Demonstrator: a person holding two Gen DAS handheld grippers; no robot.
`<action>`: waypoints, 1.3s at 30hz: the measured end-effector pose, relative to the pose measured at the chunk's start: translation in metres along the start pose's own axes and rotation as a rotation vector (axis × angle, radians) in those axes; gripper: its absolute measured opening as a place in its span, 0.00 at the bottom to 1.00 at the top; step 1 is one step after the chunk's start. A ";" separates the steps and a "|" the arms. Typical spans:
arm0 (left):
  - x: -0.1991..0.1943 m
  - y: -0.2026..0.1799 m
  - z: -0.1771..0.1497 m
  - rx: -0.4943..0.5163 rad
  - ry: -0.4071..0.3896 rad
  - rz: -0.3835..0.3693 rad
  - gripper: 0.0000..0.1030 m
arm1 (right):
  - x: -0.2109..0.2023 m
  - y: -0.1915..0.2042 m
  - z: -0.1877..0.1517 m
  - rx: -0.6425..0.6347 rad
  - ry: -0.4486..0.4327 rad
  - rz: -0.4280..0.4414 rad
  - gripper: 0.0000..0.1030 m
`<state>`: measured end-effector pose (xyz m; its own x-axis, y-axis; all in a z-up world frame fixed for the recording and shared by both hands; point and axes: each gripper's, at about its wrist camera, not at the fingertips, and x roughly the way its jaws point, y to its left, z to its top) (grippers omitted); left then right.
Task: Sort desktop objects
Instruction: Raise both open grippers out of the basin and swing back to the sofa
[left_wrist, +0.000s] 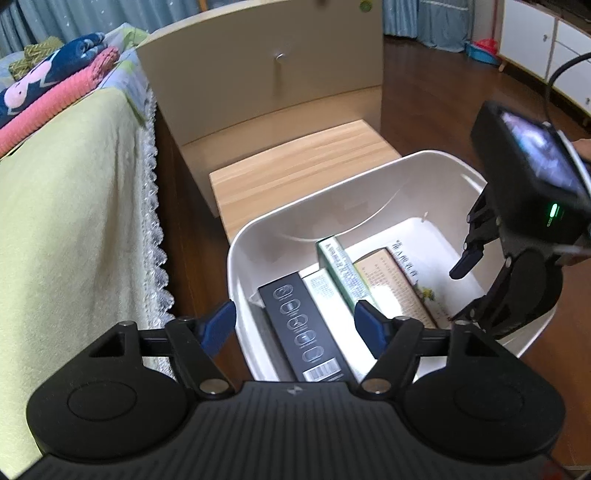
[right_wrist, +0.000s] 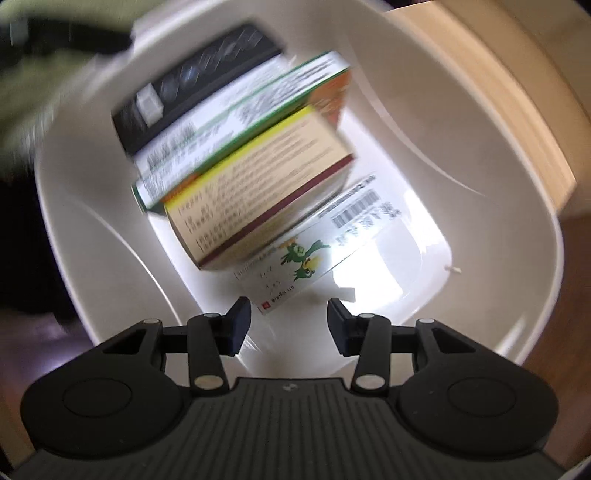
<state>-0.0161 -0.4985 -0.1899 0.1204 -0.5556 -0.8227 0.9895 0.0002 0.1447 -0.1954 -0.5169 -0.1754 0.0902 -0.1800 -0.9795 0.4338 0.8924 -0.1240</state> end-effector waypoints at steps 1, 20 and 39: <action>-0.001 -0.002 0.000 0.005 -0.004 -0.006 0.70 | -0.009 -0.002 -0.002 0.032 -0.038 -0.003 0.39; -0.042 -0.001 0.007 -0.060 -0.085 -0.087 0.95 | -0.121 -0.023 -0.082 0.758 -0.428 0.096 0.51; -0.151 0.033 -0.012 -0.223 -0.104 0.129 0.99 | -0.193 0.050 -0.043 0.678 -0.554 0.279 0.69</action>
<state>-0.0003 -0.4043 -0.0672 0.2487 -0.6213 -0.7431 0.9612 0.2527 0.1105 -0.2296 -0.4200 0.0005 0.6114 -0.3236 -0.7222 0.7491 0.5308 0.3963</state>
